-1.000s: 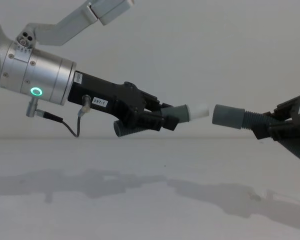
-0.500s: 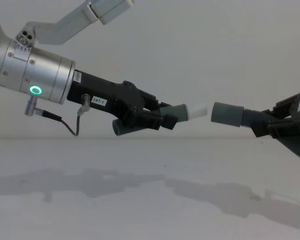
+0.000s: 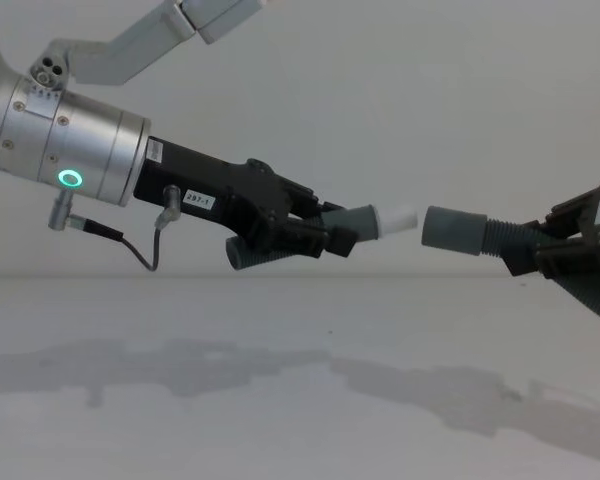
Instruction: Use both hands to pick up one end of the pipe from the table, align the ends, and insert them.
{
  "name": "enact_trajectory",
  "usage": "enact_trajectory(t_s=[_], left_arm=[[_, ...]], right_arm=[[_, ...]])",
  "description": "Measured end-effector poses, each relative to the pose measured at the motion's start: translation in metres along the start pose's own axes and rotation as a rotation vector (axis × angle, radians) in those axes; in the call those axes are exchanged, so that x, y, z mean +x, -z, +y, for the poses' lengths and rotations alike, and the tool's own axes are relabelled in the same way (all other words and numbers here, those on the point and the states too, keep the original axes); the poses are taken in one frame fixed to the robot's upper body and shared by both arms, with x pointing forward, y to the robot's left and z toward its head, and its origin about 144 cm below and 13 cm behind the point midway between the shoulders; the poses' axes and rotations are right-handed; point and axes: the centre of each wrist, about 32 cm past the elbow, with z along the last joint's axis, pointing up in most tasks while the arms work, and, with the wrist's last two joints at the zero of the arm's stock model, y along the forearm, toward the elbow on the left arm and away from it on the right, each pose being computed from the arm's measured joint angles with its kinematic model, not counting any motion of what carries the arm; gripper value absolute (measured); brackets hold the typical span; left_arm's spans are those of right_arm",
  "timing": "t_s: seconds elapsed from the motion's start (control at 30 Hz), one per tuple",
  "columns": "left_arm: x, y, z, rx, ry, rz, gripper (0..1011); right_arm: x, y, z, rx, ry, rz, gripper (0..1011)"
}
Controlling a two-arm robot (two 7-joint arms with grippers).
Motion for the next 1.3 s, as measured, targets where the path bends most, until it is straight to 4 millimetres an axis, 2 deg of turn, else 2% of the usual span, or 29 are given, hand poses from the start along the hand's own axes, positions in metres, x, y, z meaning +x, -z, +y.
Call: enact_trajectory(t_s=[1.3], left_arm=[[-0.001, -0.0018, -0.0045, -0.016, 0.03, 0.003, 353]], right_arm=[[0.0031, -0.0053, 0.0009, 0.018, 0.022, -0.019, 283]])
